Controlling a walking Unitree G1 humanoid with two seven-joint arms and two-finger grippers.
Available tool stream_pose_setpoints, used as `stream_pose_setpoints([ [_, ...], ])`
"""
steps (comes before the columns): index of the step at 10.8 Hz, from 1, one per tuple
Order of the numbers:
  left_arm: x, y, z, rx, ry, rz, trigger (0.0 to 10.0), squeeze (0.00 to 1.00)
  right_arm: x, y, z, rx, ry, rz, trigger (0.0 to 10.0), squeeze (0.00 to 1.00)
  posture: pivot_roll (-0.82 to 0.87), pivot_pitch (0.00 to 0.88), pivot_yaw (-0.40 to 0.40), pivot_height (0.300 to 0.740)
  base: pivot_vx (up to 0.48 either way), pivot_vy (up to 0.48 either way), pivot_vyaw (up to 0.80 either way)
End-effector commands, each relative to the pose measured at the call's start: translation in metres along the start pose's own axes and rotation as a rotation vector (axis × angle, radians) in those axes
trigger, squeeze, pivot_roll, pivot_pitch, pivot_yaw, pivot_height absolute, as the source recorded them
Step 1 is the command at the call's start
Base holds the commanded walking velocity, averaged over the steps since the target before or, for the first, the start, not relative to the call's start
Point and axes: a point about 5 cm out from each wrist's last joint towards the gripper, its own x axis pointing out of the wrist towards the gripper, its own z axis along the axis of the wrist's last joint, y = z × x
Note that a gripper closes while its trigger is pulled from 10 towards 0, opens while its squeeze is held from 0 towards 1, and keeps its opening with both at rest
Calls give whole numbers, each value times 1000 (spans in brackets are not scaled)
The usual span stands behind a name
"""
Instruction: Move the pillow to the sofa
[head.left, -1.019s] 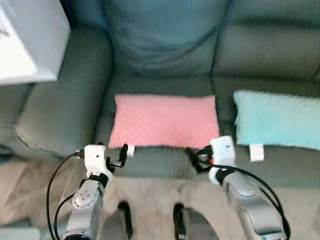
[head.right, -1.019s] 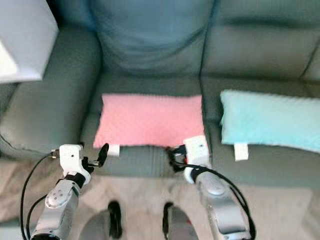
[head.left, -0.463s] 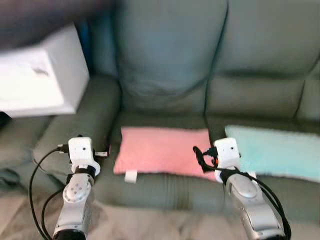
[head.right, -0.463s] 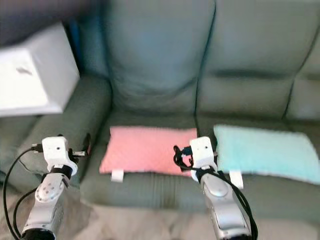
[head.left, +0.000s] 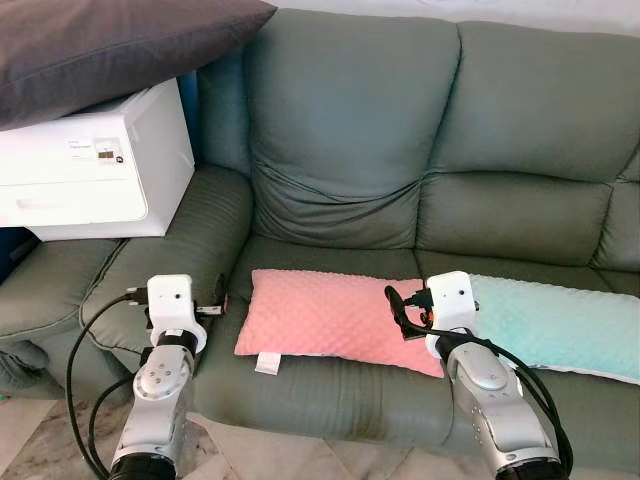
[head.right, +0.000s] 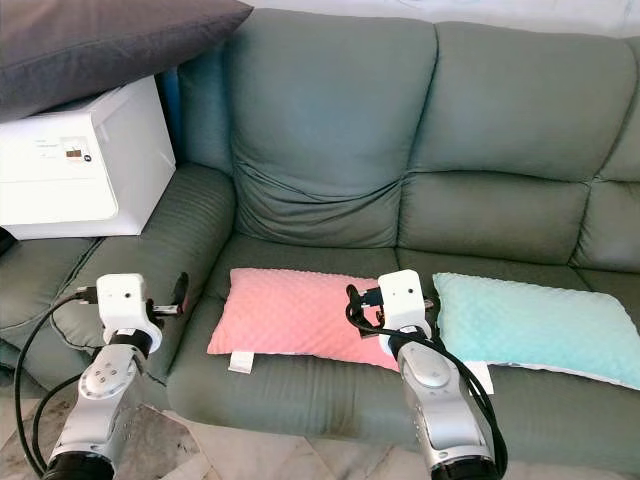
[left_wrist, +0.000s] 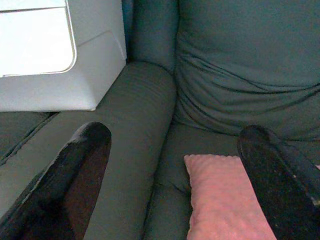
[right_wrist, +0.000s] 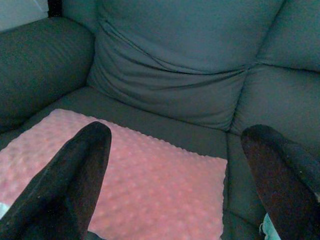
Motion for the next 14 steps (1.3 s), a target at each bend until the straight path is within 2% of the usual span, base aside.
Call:
stream_pose_setpoints([
  [1,3,-2,3,-27,2,-27,10000,0,1,-3,1,9,-9,-16,10000,0,-181,0,-7,740,0,0,0],
  [5,-2,-1,-2,-59,32,-28,10000,0,1,-4,-1,35,5,-16,10000,0,-178,0,-9,740,0,0,-128],
  [10,-3,-4,-7,-106,68,-43,10000,0,2,-8,1,45,5,-19,10000,0,-192,5,-10,740,0,0,-790],
  [14,-3,-3,-7,-105,72,-43,10000,0,2,-7,3,49,5,-14,10000,0,-196,6,-8,740,0,0,-800],
])
